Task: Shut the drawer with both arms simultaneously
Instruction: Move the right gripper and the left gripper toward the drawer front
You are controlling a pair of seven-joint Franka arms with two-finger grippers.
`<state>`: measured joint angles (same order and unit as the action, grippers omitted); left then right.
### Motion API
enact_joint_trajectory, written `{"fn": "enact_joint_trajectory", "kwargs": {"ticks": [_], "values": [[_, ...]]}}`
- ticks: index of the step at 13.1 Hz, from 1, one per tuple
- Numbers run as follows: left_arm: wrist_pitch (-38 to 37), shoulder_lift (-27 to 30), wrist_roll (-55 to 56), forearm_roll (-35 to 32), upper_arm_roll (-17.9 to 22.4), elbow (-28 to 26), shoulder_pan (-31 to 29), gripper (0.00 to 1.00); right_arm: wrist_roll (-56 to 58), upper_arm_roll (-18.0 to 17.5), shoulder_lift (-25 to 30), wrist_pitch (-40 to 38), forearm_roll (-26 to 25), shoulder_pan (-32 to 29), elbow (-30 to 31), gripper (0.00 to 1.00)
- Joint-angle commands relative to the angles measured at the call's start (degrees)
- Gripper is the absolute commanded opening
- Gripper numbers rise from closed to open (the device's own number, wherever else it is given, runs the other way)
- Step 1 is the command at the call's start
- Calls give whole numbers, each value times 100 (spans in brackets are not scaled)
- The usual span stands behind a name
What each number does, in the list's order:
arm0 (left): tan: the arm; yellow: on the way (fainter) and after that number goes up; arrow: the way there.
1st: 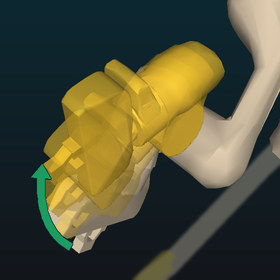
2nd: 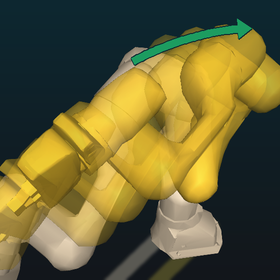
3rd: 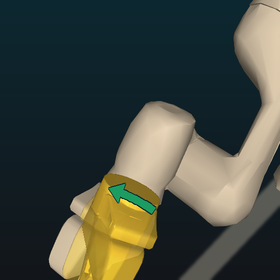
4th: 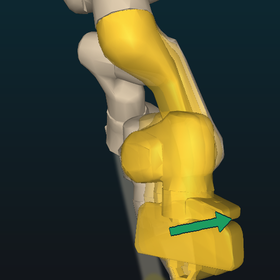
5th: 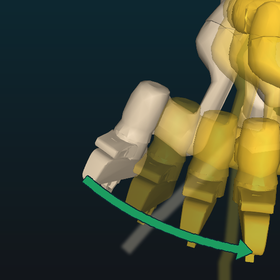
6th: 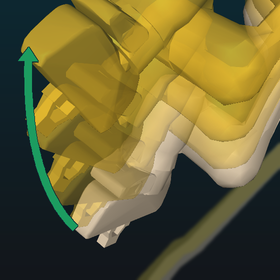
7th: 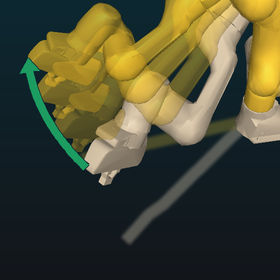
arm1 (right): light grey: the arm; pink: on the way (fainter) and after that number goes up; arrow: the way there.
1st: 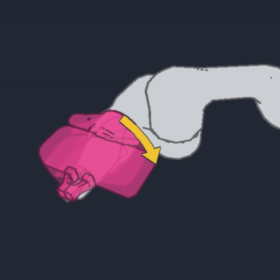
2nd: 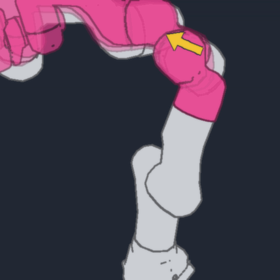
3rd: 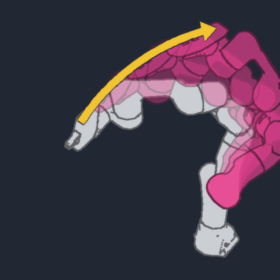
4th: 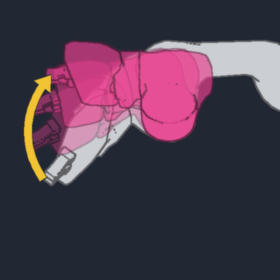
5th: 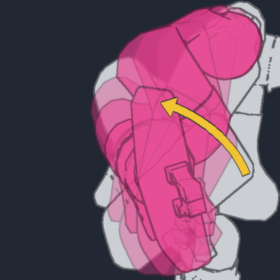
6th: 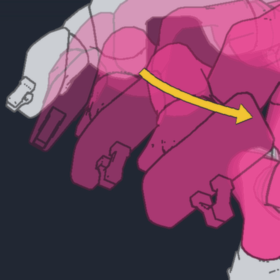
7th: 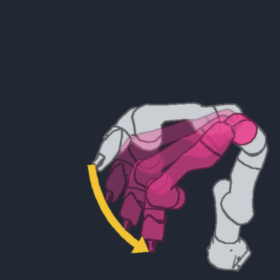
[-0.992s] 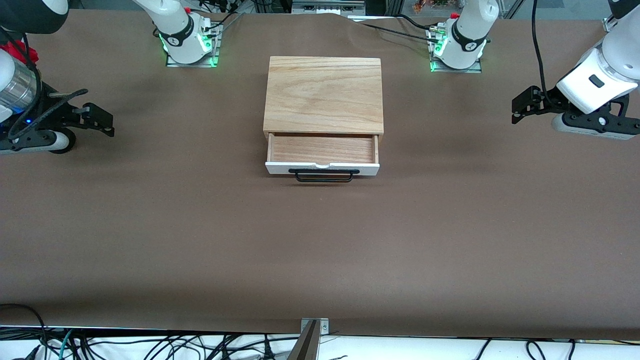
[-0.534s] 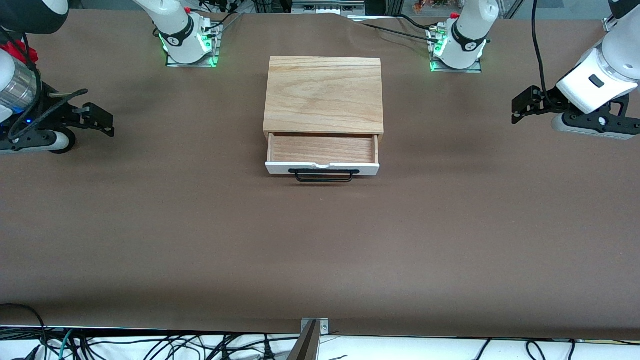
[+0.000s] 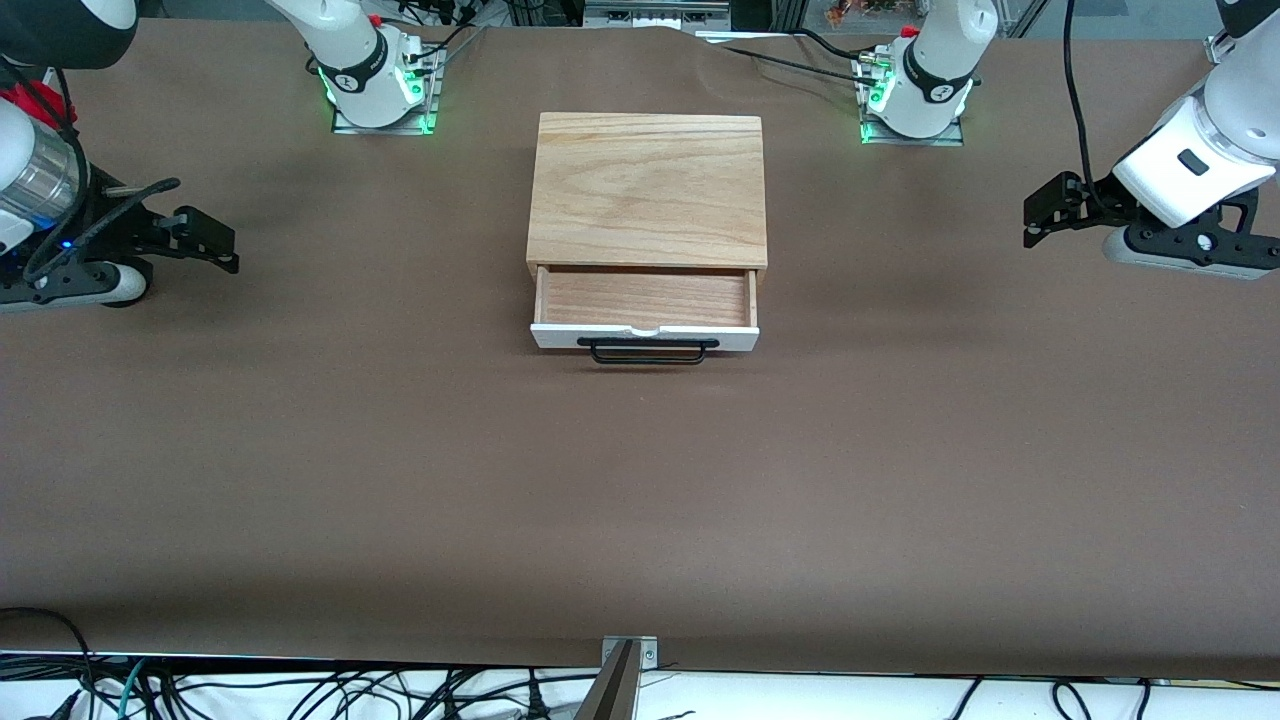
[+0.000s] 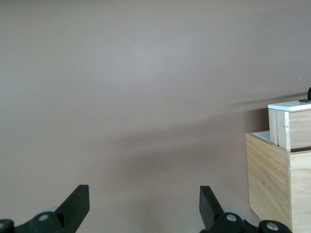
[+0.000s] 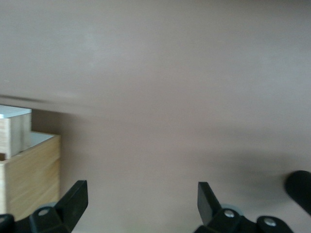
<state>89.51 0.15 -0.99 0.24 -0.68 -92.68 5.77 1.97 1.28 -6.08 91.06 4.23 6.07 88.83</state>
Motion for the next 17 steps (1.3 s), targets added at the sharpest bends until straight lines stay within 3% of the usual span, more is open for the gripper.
{"fn": "enact_joint_trajectory", "kwargs": {"ticks": [1, 3, 5, 10, 15, 17], "values": [[-65, 11, -6, 20, -28, 48, -23, 100, -83, -22, -296, 191, 673, -27, 29, 100], [-117, -85, -77, 160, -28, 39, 73, 100, -83, -101, -595, 385, 1226, 42, 29, 100], [-188, -408, -24, 747, -63, 39, 223, 100, -83, -110, -981, 806, 1649, 157, 29, 100], [311, -2086, -24, 2855, -72, 425, 310, 100, -83, -110, -1948, 2115, 2817, 718, -23, 100], [1688, -3125, -103, 4122, -125, 575, 968, 100, -83, -110, -2757, 3495, 3987, 1545, -24, 100], [2489, -3354, -103, 4177, -125, 584, 1372, 100, -83, -110, -2898, 3734, 4156, 1940, 29, 100]]}}
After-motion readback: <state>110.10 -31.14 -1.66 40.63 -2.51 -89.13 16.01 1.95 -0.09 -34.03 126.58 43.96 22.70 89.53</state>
